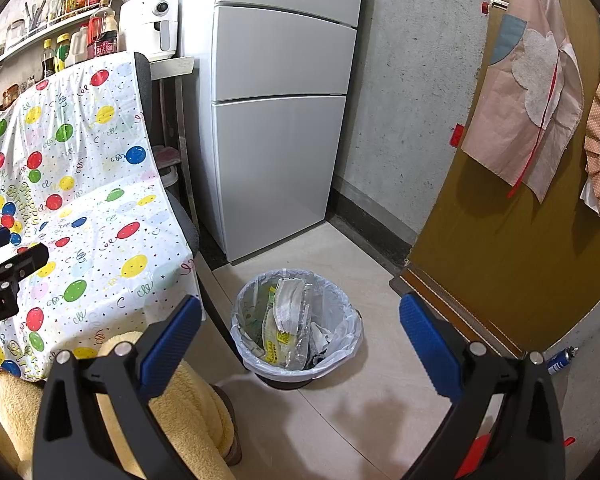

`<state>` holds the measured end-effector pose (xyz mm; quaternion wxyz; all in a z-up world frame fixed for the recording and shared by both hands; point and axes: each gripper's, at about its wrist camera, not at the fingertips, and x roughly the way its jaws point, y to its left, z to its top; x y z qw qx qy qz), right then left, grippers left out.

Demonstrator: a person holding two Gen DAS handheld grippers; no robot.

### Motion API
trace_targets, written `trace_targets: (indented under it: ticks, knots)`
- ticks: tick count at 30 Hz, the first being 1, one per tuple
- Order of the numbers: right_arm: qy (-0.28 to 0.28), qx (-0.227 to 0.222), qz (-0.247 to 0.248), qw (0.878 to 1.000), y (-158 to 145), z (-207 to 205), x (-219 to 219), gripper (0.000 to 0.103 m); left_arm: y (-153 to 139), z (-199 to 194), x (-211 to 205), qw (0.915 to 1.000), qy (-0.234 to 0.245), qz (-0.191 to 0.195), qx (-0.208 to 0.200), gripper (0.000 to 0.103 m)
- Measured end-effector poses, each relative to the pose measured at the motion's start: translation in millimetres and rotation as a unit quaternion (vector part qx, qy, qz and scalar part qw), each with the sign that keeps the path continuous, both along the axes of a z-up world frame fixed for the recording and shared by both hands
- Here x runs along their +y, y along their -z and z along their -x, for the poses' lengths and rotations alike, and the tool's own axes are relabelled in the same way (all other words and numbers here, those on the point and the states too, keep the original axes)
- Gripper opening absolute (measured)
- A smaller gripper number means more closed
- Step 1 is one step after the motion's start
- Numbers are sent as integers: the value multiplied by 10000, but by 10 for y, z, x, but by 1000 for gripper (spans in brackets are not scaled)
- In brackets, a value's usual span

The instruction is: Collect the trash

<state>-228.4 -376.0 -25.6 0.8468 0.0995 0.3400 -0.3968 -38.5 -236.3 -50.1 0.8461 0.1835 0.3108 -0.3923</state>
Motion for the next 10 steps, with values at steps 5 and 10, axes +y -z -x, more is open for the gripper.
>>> trace_targets:
  ticks: [5, 10]
  knots:
    - [2, 21, -32, 10000, 18, -18, 24, 97, 22, -17, 13, 10000, 76, -23, 53, 92]
    - [-141, 67, -144, 9998, 78, -148, 44, 97, 99, -106, 79, 9999, 2, -100, 120, 93]
